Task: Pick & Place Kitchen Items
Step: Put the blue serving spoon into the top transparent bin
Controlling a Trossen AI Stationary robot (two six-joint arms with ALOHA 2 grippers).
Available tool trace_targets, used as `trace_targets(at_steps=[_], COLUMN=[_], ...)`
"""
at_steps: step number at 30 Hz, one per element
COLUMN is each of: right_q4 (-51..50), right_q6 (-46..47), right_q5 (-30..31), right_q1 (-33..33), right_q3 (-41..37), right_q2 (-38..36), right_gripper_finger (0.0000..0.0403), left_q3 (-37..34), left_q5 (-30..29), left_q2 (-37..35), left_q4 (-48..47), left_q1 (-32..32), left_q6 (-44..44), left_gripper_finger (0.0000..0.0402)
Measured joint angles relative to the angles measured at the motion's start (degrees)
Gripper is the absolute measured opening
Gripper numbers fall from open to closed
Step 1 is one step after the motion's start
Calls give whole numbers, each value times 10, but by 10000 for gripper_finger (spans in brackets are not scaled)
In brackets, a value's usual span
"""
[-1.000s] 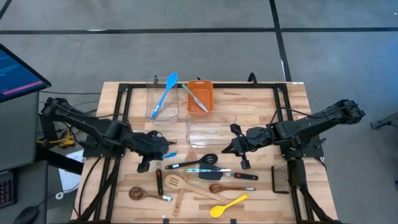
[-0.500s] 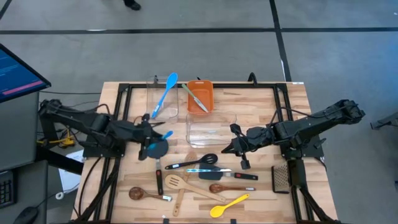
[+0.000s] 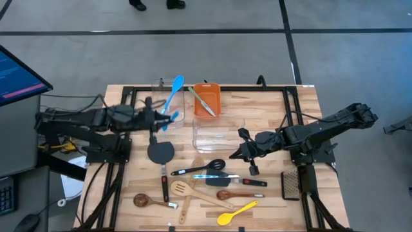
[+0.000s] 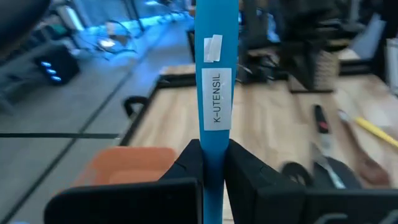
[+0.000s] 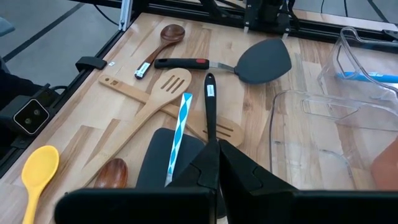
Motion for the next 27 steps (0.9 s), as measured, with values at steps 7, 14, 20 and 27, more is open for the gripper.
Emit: trace_targets(at_steps=[7,14,20,27], right_q4=[-2,-4,-7,-7], right_q6=[0,0,0,0], right_q5=[0,0,0,0], right_q1=[0,-1,-1,0], right_q3=[0,0,0,0], right_q2=[0,0,0,0], right_gripper_finger=[0,0,0,0], left_q3=[27,44,58,60], left_q5=[3,47,84,100], left_q2=[12,58,108,146], left_q4=[8,28,38,47], left_q1=[86,177,257,337], left_q6=[53,60,60,60], left_gripper_finger=[16,16,16,16])
